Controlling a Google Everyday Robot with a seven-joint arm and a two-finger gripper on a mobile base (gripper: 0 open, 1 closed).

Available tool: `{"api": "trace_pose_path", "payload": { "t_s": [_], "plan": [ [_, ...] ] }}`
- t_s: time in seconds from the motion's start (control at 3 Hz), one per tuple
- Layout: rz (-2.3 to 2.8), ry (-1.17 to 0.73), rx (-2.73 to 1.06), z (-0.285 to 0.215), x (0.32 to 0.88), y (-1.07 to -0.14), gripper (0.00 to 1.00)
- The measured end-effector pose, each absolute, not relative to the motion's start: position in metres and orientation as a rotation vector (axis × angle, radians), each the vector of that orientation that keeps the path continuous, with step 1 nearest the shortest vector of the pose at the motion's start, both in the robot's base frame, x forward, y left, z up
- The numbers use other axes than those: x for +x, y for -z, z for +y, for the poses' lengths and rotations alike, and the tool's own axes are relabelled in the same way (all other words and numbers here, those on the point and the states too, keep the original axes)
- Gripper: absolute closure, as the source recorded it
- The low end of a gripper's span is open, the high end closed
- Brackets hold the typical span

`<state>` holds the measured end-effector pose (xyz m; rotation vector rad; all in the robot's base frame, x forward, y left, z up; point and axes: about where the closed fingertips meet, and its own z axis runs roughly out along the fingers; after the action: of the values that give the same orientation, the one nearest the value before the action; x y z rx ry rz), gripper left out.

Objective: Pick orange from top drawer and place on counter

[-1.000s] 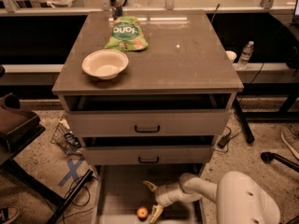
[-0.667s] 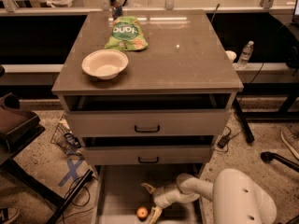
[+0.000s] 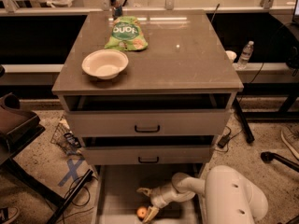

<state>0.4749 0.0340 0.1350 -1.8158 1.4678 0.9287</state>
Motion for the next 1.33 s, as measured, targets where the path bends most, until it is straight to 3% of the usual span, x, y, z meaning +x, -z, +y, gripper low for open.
{"api": "trace_pose_path", "payload": {
  "t_s": [1.0,1.33],
  "plan": [
    [1.483,-0.943,-1.850,0.040,0.473,-0.128,0.87],
    [1.455,-1.005,-1.731,0.035,0.479,-0.157,1.00]
  ]
}}
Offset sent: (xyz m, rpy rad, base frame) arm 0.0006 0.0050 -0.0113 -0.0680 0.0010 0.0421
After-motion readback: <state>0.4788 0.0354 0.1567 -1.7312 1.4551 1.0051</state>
